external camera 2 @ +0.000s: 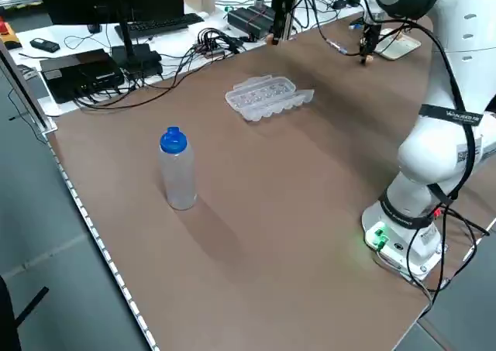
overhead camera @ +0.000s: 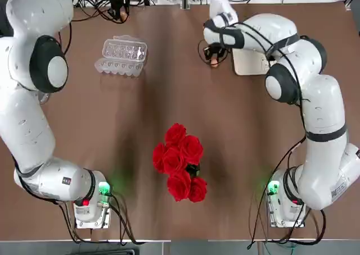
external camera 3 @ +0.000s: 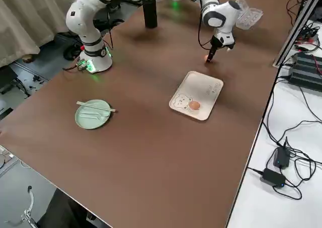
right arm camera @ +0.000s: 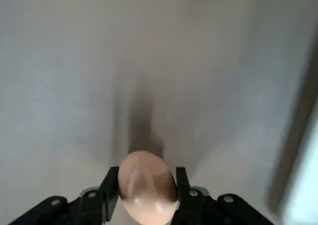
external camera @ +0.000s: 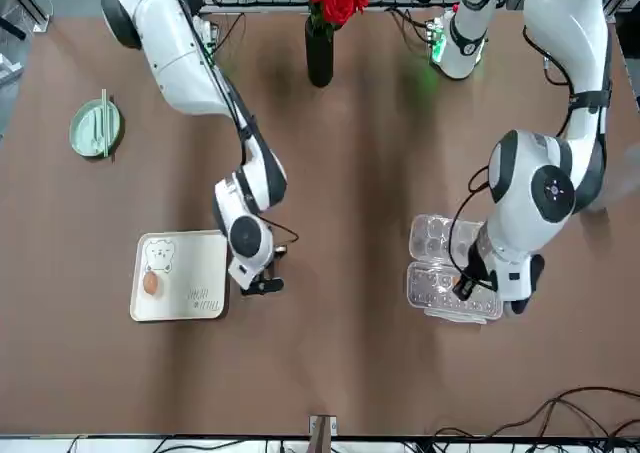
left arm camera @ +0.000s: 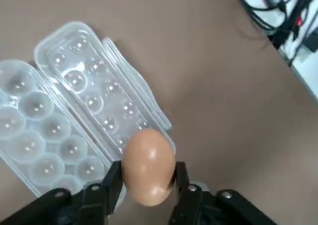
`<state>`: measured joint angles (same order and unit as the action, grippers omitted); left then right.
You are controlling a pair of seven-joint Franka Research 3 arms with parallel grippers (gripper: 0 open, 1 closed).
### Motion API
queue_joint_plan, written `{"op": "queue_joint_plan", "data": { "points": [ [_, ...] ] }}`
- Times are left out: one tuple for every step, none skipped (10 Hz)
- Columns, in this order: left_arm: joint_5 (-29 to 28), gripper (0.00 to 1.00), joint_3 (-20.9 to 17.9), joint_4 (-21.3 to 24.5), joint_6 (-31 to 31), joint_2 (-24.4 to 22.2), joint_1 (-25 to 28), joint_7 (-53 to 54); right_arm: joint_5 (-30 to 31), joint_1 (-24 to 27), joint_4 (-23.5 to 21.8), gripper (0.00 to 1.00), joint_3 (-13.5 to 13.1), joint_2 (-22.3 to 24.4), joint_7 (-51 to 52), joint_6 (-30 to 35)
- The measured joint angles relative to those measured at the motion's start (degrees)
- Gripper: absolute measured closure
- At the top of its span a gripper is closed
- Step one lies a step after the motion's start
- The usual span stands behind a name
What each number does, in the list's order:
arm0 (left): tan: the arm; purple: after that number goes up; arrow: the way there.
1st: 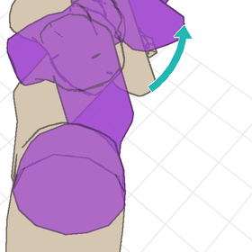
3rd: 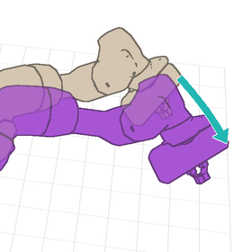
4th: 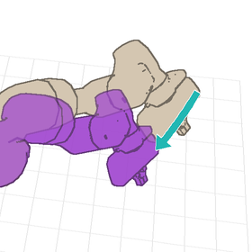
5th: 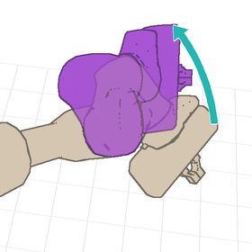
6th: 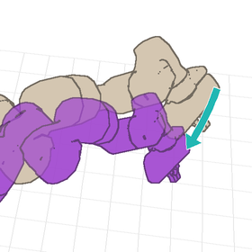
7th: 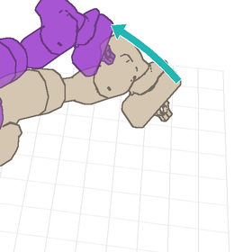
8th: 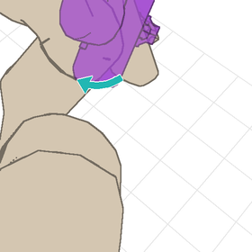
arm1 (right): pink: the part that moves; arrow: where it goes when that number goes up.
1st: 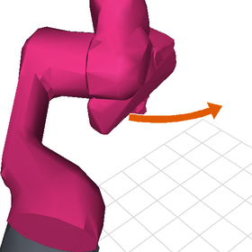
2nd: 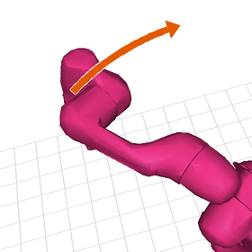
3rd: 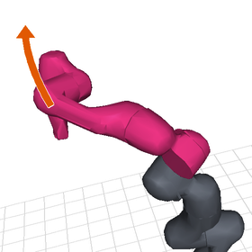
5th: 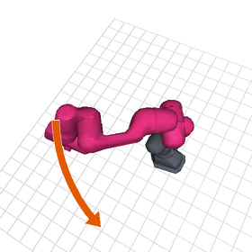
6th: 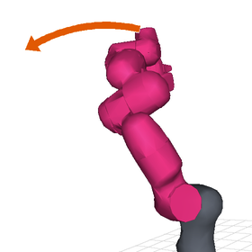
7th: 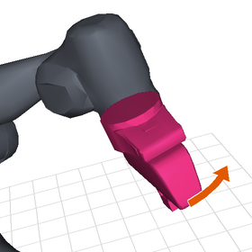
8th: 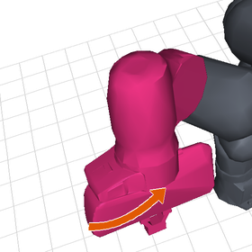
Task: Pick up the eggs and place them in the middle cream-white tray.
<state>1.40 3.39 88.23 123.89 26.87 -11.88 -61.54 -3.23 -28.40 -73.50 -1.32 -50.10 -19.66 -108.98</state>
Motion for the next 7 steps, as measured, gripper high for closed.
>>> {"op": "queue_joint_plan", "data": {
  "points": [
    [1.2,0.53,0.6,-0.6,-0.1,0.0,-0.2,-0.9,0.0,1.9,2.5,0.5,0.0,0.4,2.0,7.0],
    [1.6,0.53,1.0,-0.9,-0.2,0.0,-0.5,-3.0,0.0,4.1,4.9,0.5,0.0,0.7,4.1,12.3],
    [1.6,0.53,1.1,-1.1,-0.2,0.1,-1.5,-5.3,0.0,6.4,6.5,0.5,-0.1,0.9,6.1,15.3],
    [1.7,0.53,1.2,-1.3,-0.3,0.5,-2.9,-7.2,0.1,8.7,7.2,0.5,-0.3,1.2,8.0,16.3],
    [1.7,0.53,1.2,-1.6,-0.3,1.0,-4.7,-9.2,0.8,10.7,7.3,0.5,-0.5,1.6,9.8,16.8],
    [1.7,0.53,1.3,-2.3,-0.3,1.7,-6.3,-10.9,2.5,12.5,7.2,0.5,-0.7,1.7,11.6,17.7],
    [1.7,0.53,1.2,-3.2,-0.3,2.4,-7.9,-12.0,5.3,14.1,6.5,0.5,-0.8,1.7,13.4,18.0]
  ]
}}
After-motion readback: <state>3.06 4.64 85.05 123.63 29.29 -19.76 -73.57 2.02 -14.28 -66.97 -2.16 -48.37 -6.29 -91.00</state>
